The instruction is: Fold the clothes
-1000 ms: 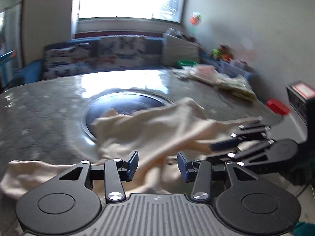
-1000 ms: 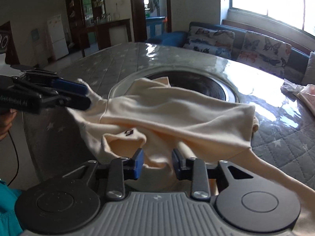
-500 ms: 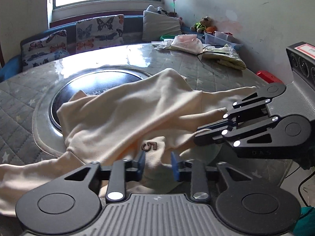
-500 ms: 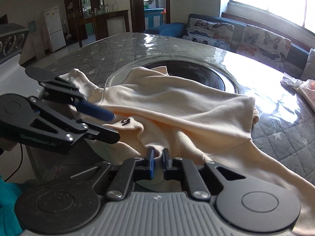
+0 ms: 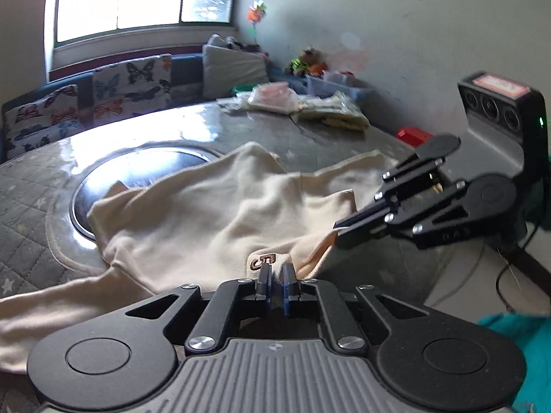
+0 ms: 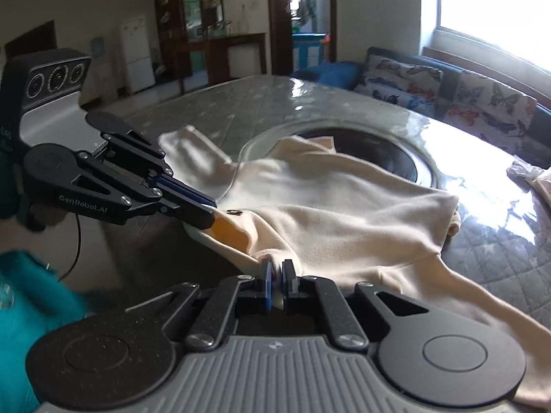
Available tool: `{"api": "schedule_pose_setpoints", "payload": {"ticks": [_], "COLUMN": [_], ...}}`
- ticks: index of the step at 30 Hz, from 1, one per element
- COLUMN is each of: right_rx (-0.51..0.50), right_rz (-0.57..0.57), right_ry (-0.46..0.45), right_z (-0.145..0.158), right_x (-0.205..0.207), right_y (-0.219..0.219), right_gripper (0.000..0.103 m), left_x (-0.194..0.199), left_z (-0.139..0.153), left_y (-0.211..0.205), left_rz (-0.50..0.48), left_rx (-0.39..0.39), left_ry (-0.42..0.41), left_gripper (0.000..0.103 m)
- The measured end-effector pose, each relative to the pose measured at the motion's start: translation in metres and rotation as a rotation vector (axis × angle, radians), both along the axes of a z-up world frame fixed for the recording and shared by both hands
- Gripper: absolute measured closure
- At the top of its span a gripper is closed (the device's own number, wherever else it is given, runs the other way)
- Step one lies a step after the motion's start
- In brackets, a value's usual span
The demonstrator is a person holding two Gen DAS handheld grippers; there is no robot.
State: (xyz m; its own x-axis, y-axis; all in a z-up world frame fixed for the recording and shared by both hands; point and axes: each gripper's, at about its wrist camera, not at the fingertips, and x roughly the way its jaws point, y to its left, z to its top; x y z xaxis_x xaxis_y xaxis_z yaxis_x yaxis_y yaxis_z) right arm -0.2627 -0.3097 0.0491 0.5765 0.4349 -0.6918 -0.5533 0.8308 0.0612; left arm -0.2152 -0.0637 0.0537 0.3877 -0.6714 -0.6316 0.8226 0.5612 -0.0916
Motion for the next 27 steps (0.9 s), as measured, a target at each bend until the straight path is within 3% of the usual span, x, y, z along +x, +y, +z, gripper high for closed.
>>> {"api": "schedule_pose_setpoints", "payload": {"ticks": [4,11,16,21,27], "right_rx": [0.014,0.055,0.029,0.018,0.037], "right_rz": [0.038,-0.060,-0.053,0.000,0.021], "right_ry": [0.046,0.006,0.037,0.073,0.081], "right_z": [0.001,0.002,-0.020,-0.029,-0.020], "right_x": [-0.003,0.019,0.028,0.021,0.018], "right_y": [-0.003,-0.010,0.001,0.008,0.001], "right_gripper": [0.093,0.090,0.090,0.089,0.089], "left_x": [-0.005,-0.008,0.009,0.041,0.037], "left_z": [-0.010,0.017,0.017,-0.011,-0.031], "left_y": [-0.001,0.006,-0.008,-0.027,-0.033], "left_rz": [-0.059,-0.157,-0.083,0.009,-0.052], "left_rx": [0.048,-0.033,-0.032,-0.001,0.058], "left_ry": [0.023,-0.049,-0.054,0.051,0.090], "left_gripper": [0.095,0.094,0.092,0.092,0.091]}}
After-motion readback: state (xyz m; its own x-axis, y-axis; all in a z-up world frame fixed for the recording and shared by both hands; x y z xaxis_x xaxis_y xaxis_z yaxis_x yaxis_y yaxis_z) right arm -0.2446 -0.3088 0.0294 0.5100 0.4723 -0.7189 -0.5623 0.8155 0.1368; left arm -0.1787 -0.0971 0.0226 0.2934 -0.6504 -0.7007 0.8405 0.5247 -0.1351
